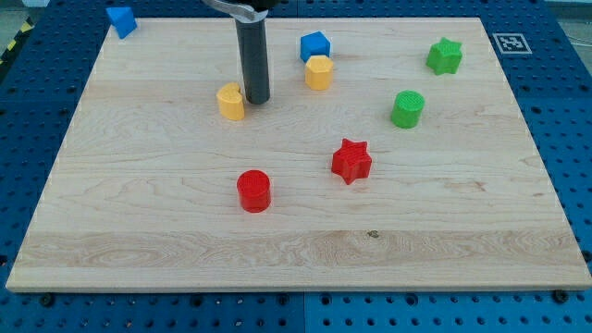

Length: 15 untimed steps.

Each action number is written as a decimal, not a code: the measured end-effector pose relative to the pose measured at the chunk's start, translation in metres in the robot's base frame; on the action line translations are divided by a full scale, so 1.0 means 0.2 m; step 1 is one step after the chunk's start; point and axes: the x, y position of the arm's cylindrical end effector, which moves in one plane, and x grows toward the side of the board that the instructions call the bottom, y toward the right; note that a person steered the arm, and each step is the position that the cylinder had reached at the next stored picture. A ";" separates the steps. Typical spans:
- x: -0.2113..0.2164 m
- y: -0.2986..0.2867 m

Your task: Place the arm below the yellow heart

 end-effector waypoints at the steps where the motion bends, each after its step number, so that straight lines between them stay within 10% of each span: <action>1: 0.10 0.00; 6: 0.49 -0.17; 15: 0.37 -0.19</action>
